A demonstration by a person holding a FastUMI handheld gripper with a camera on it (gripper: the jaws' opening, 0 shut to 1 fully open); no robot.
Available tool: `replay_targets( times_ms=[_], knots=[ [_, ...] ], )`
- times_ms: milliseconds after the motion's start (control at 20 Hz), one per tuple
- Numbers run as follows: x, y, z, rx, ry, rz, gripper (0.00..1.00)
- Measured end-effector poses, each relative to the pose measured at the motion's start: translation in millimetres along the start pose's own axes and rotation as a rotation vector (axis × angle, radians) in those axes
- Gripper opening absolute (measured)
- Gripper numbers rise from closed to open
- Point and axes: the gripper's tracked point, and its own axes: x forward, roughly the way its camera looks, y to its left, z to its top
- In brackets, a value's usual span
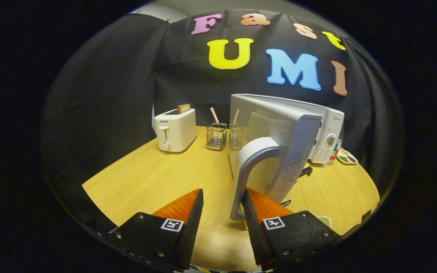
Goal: Open the microwave, put the food inside, and close the microwave door.
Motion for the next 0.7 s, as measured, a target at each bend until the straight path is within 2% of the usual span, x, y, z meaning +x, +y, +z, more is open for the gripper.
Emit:
replay_targets(
  times_ms=[200,400,500,700],
  knots=[
    [-2.8,22.7,-0.6,-0.021,-0.004,0.082,0.61],
    [-8.2,16.7,-3.6,-0.011,0.023,0.111,0.61],
    [-18.8,35.4,-4.5,0.029,0.033,0.206,0.61],
    [-49.9,69.3,11.7,-0.012,-0.031,0.376,0.62]
  ],
)
